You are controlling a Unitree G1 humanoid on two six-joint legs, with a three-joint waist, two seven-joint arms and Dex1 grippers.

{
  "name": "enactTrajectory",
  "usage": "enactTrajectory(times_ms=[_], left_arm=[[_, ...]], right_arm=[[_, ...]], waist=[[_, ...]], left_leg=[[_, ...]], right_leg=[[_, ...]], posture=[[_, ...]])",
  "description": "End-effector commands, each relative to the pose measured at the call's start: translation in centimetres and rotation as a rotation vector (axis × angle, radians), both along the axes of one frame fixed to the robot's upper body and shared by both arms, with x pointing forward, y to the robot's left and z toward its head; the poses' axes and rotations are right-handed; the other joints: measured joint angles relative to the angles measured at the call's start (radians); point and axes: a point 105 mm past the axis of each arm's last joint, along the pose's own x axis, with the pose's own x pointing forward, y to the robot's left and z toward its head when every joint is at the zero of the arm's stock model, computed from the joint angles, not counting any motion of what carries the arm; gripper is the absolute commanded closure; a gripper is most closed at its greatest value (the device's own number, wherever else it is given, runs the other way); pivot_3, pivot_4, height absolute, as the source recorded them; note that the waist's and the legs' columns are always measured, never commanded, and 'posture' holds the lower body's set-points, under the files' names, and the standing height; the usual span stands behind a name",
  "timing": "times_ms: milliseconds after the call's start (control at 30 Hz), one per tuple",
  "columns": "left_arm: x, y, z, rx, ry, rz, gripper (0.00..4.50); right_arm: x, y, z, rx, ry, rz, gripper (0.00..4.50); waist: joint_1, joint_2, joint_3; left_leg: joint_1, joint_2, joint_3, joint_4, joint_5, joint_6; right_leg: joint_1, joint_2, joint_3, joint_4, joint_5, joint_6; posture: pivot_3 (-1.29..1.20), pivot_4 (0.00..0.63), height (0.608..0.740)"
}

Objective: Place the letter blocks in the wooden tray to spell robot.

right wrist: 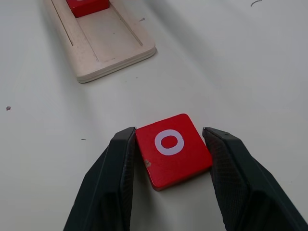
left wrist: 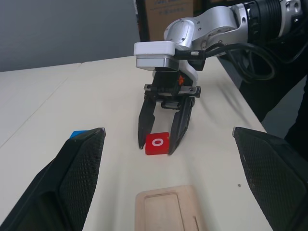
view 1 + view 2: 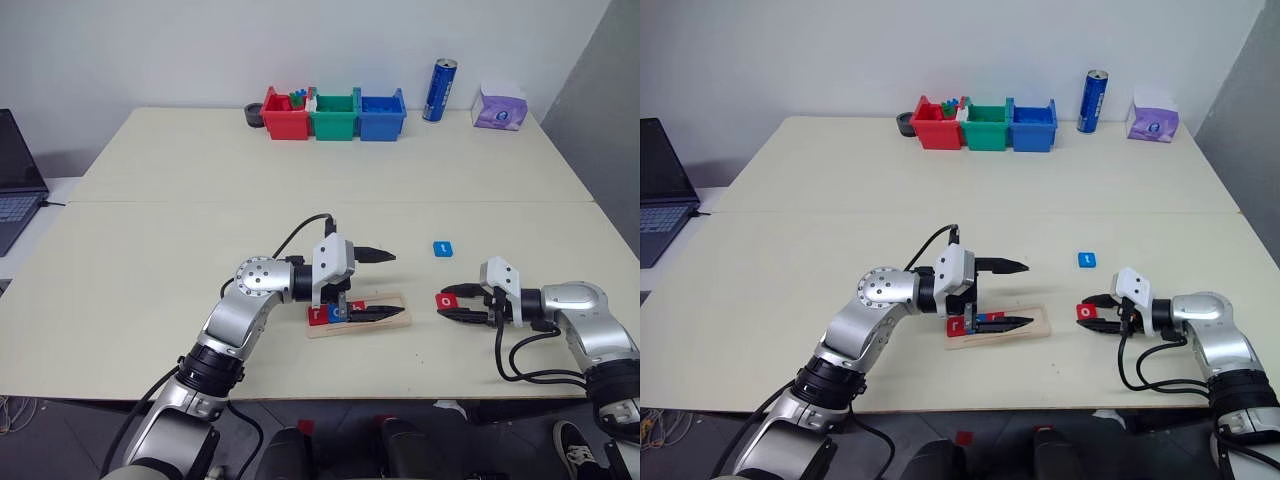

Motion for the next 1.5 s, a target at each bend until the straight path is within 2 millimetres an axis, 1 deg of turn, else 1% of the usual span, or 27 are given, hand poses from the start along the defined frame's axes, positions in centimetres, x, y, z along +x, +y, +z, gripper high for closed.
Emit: enactTrajectory(times_ms=[33,133,233,367,467,533,667,967,1500], left_arm=[[-0.6,0.7,0.9,-0.025,-0.027,-0.028,0.0],[-0.9,2.9,0.4,0.001,-0.005,-0.03,0.0],[-1.1,5.2,-0.4,0.053,0.009,-0.014,0.0],[-1.0,8.0,-1.3,0.113,0.016,0.035,0.0],[-1.2,9.2,-1.6,0.135,0.014,0.056,0.0],[-1.4,9.4,-1.8,0.137,0.013,0.061,0.0],[-1.7,9.2,-2.0,0.135,0.009,0.062,0.0],[-1.7,8.5,-1.8,0.124,-0.002,0.058,0.0],[-1.6,8.2,-1.5,0.119,-0.004,0.06,0.0]], right_arm=[[-0.2,0.9,1.1,-0.017,-0.047,0.058,2.64],[0.0,3.4,3.2,0.034,-0.097,0.116,2.64],[0.2,5.6,4.5,0.074,-0.121,0.159,2.64],[0.2,7.8,5.1,0.101,-0.12,0.21,2.64],[0.1,9.0,4.8,0.107,-0.107,0.238,2.64],[0.1,9.6,4.3,0.103,-0.096,0.251,2.64],[0.2,10.2,3.4,0.099,-0.079,0.265,2.64],[0.3,10.8,1.5,0.073,-0.063,0.282,2.64],[1.0,11.1,0.9,0.053,-0.073,0.281,2.64]], waist=[[-0.001,0.0,0.0],[-0.009,0.001,0.0],[-0.01,0.001,0.0],[0.0,0.001,0.0],[0.009,0.001,0.001],[0.011,0.001,0.001],[0.011,0.0,0.001],[0.004,0.0,0.001],[0.001,0.001,0.001]], left_leg=[[0.0,0.0,0.0,0.0,0.0,0.0],[0.001,0.001,0.0,0.0,0.0,0.0],[0.001,0.002,-0.001,0.0,0.0,0.0],[0.001,0.002,-0.002,0.0,0.0,0.0],[-0.001,0.002,-0.002,0.0,0.0,0.0],[-0.001,0.002,-0.001,0.0,0.0,0.0],[-0.001,0.001,0.0,0.0,0.0,0.0],[-0.001,0.001,-0.001,0.0,0.0,0.0],[0.0,0.001,-0.001,0.0,0.0,0.0]], right_leg=[[0.0,0.0,0.0,0.0,0.0,0.0],[0.0,0.0,0.0,0.0,0.0,0.0],[-0.001,0.002,0.0,0.001,0.0,-0.001],[0.0,0.002,-0.001,0.001,0.001,-0.001],[0.0,0.0,-0.002,0.0,0.001,-0.001],[0.0,-0.002,-0.003,-0.001,0.0,-0.001],[-0.001,-0.002,-0.003,-0.001,0.0,-0.001],[-0.001,0.0,-0.003,0.0,0.0,-0.001],[-0.001,0.0,-0.002,0.0,0.001,-0.001]], posture=[[0.0,0.15,0.74],[0.0,0.15,0.74],[0.0,0.15,0.74],[0.0,0.15,0.74],[0.0,0.15,0.74],[0.0,0.15,0.74],[0.0,0.15,0.74],[0.0,0.15,0.74],[0.0,0.15,0.74]])
